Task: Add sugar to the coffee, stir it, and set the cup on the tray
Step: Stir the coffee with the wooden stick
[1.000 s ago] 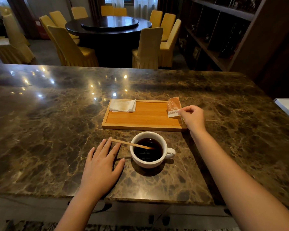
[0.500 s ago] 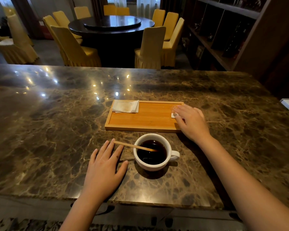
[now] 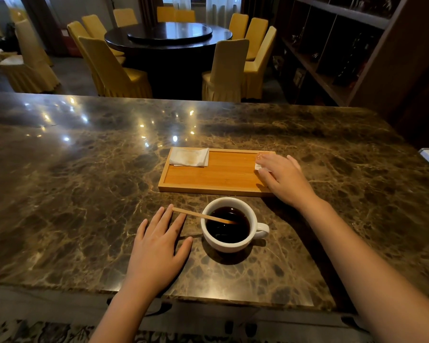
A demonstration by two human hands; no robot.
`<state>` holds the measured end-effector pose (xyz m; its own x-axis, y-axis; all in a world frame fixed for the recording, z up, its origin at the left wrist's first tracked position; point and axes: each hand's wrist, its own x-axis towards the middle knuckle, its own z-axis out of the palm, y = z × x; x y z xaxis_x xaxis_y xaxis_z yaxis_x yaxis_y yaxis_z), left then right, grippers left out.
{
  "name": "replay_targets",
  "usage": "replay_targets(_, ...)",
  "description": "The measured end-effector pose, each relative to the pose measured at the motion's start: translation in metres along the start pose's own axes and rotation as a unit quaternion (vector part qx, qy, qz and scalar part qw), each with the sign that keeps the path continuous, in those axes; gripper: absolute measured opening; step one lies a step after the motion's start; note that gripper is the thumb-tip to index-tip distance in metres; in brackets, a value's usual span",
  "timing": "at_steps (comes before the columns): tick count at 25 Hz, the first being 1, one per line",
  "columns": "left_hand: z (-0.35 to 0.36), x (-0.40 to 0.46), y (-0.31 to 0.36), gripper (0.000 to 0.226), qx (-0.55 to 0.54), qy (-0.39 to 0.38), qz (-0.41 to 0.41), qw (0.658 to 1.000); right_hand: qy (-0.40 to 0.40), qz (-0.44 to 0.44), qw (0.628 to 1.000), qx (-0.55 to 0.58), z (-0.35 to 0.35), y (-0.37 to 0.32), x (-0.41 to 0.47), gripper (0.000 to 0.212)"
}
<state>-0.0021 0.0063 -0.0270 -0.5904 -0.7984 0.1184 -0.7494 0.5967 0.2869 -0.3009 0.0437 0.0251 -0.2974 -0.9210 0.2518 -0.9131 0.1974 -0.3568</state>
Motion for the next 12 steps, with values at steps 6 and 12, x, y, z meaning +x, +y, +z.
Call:
replay_targets(6,0.001,0.0,0.0,0.06,0.0,0.003,0.001,1.0,-0.076,-0.156,0.975,0.138,-0.04,-0.098,-0.035,0.039)
replay_targets(12,0.004,0.0,-0.002,0.06,0.0,0.002,0.006,1.0,-0.101,-0.208,0.972,0.037,-0.018,-0.146,-0.046,0.035)
